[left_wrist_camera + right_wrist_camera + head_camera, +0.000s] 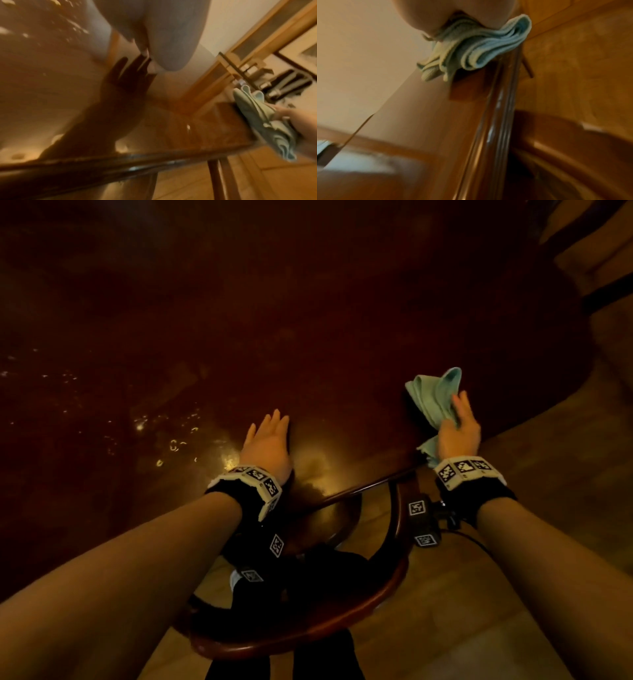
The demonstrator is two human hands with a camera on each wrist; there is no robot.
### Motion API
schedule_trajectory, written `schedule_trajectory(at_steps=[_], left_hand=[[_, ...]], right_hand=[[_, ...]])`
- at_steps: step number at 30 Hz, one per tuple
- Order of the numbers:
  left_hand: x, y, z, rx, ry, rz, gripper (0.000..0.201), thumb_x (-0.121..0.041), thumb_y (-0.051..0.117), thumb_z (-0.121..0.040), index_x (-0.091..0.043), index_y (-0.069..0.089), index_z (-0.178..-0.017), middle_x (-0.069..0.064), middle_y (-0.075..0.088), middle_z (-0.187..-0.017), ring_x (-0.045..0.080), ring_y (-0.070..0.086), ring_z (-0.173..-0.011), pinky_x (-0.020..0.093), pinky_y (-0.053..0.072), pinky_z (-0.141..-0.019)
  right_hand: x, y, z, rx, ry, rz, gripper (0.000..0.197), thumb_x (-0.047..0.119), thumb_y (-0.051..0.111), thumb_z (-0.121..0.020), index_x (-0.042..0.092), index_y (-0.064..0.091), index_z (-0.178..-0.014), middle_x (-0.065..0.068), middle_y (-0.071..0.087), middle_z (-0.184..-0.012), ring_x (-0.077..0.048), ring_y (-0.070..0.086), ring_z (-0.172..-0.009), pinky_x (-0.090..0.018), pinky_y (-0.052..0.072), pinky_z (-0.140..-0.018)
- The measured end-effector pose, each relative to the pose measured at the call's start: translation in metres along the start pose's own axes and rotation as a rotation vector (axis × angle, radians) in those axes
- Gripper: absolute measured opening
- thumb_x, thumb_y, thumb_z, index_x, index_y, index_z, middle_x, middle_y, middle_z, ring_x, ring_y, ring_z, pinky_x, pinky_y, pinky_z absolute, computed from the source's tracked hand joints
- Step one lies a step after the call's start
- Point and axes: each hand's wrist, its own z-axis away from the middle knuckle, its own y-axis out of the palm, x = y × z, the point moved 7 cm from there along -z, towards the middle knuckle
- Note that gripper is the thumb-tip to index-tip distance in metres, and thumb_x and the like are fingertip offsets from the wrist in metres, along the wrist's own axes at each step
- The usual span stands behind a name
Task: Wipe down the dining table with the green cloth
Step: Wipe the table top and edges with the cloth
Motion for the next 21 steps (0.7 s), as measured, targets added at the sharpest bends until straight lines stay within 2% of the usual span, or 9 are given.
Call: schedule_trajectory(at_steps=[2, 3, 5, 7, 9, 11, 13, 16, 21], left_hand=[[-0.002, 0.000, -0.001, -0.021, -0.021, -0.013, 0.075, -0.002, 0.043, -0.088, -0.016, 0.005, -0.151, 0.002, -0.002, -0.160, 0.016, -0.001, -0.148, 0.036, -0.002, -0.121], [-0.001, -0.002, -0.001, -0.027, -0.032, 0.019, 0.072, -0.001, 0.042, -0.089, -0.016, 0.007, -0.151, 0.004, 0.003, -0.160, 0.017, 0.002, -0.148, 0.036, -0.002, -0.121], [0.004, -0.008, -0.002, -0.045, -0.054, 0.154, 0.065, 0.001, 0.037, -0.090, -0.018, 0.015, -0.149, 0.014, 0.023, -0.155, 0.022, 0.018, -0.145, 0.037, 0.001, -0.122], [0.017, -0.017, -0.001, -0.096, -0.090, 0.304, 0.059, 0.000, 0.033, -0.092, -0.023, 0.024, -0.146, 0.022, 0.044, -0.142, 0.029, 0.030, -0.140, 0.042, 0.013, -0.121], [0.031, -0.026, 0.004, -0.160, -0.110, 0.391, 0.055, -0.002, 0.031, -0.094, -0.025, 0.028, -0.144, 0.016, 0.043, -0.144, 0.027, 0.019, -0.144, 0.046, 0.023, -0.117], [0.048, -0.035, 0.011, -0.231, -0.106, 0.408, 0.054, 0.000, 0.031, -0.094, -0.022, 0.030, -0.144, 0.008, 0.032, -0.152, 0.022, 0.014, -0.146, 0.041, 0.017, -0.120], [0.072, -0.042, 0.020, -0.293, -0.118, 0.445, 0.055, 0.002, 0.033, -0.092, -0.020, 0.032, -0.143, 0.004, 0.026, -0.155, 0.022, 0.018, -0.145, 0.041, 0.018, -0.120], [0.109, -0.047, 0.034, -0.315, -0.156, 0.494, 0.058, 0.003, 0.034, -0.090, -0.020, 0.033, -0.143, 0.003, 0.024, -0.155, 0.023, 0.019, -0.145, 0.043, 0.020, -0.119], [0.174, -0.067, 0.070, -0.355, -0.131, 0.517, 0.056, 0.004, 0.035, -0.090, -0.018, 0.035, -0.142, 0.004, 0.028, -0.153, 0.024, 0.024, -0.143, 0.043, 0.020, -0.119]], right_hand=[[-0.013, -0.002, -0.013, 0.070, 0.006, 0.032, 0.059, -0.009, 0.035, -0.084, 0.018, 0.047, -0.135, 0.004, 0.033, -0.152, -0.013, 0.027, -0.141, -0.018, 0.025, -0.109], [-0.017, 0.004, -0.014, 0.130, -0.020, 0.105, 0.059, -0.009, 0.035, -0.083, 0.018, 0.046, -0.135, 0.003, 0.031, -0.152, -0.014, 0.023, -0.143, -0.021, 0.019, -0.114], [-0.021, 0.014, -0.009, 0.206, -0.110, 0.277, 0.058, -0.008, 0.035, -0.084, 0.017, 0.045, -0.136, -0.001, 0.026, -0.154, -0.018, 0.015, -0.145, -0.020, 0.008, -0.114], [-0.024, 0.023, 0.002, 0.211, -0.159, 0.316, 0.058, -0.009, 0.034, -0.083, 0.014, 0.046, -0.135, -0.004, 0.025, -0.154, -0.021, 0.014, -0.145, -0.020, 0.008, -0.113], [-0.024, 0.034, 0.021, 0.214, -0.166, 0.291, 0.058, -0.010, 0.034, -0.083, 0.013, 0.047, -0.134, -0.004, 0.027, -0.154, -0.022, 0.015, -0.145, -0.020, 0.009, -0.114], [-0.020, 0.050, 0.045, 0.233, -0.171, 0.271, 0.058, -0.010, 0.035, -0.083, 0.014, 0.048, -0.133, -0.002, 0.028, -0.153, -0.020, 0.015, -0.145, -0.021, 0.009, -0.116], [-0.015, 0.070, 0.073, 0.248, -0.148, 0.246, 0.058, -0.009, 0.035, -0.083, 0.015, 0.048, -0.134, 0.000, 0.026, -0.154, -0.016, 0.013, -0.146, -0.024, 0.009, -0.119], [-0.006, 0.100, 0.113, 0.242, -0.105, 0.216, 0.056, -0.006, 0.036, -0.085, 0.017, 0.045, -0.136, 0.001, 0.022, -0.156, -0.013, 0.010, -0.146, -0.031, 0.012, -0.121], [0.016, 0.161, 0.189, 0.195, -0.096, 0.281, 0.053, -0.001, 0.036, -0.089, 0.018, 0.040, -0.138, 0.002, 0.019, -0.156, -0.015, 0.010, -0.146, -0.029, 0.009, -0.120]])
